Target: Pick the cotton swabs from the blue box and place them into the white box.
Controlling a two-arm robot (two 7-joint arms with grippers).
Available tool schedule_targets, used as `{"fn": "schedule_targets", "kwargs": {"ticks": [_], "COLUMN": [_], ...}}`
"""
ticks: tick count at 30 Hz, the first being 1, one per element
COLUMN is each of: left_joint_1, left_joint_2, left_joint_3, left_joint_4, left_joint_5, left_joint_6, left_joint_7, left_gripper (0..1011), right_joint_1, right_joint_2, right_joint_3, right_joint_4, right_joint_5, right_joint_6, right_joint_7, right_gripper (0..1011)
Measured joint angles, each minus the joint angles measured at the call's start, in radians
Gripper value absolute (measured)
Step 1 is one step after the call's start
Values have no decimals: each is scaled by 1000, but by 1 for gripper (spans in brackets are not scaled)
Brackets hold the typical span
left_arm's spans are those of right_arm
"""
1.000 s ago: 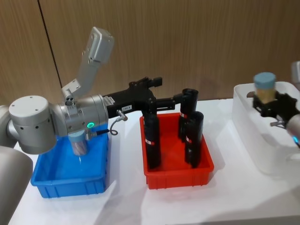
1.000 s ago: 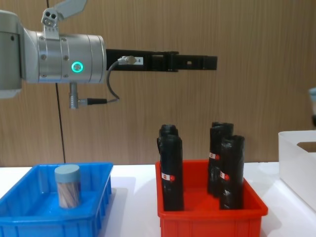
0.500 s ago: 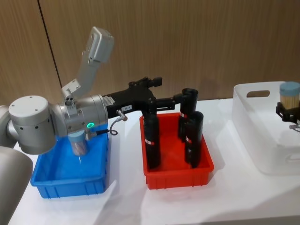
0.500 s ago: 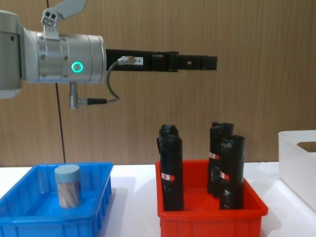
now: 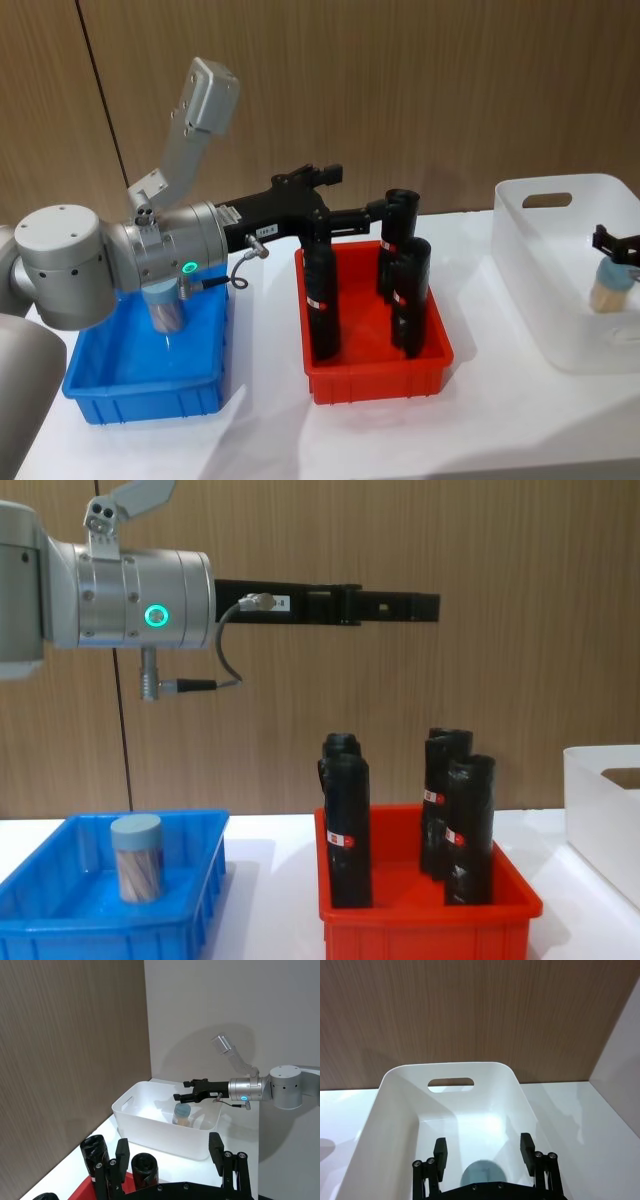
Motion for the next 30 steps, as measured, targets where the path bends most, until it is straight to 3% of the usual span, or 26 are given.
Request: {"fn": "schedule_targets", "kwargs": {"ticks": [5,30], "left_joint_1": [0,0], "left_joint_2": [0,0], "left_joint_3": [0,0], "left_joint_4": [0,0], "left_joint_5": [0,0], "left_joint_6": [0,0], "left_joint_7": [0,0], "left_gripper": [1000,1000], "right_joint_1": [-1,-22], "right_joint_2": [2,7], "right_joint_3": [6,19], "right_joint_4": [3,-26], "right_joint_5": [3,10], "right_joint_6": [-4,-9], "right_joint_7": [3,9], "right_gripper": [1000,1001]}}
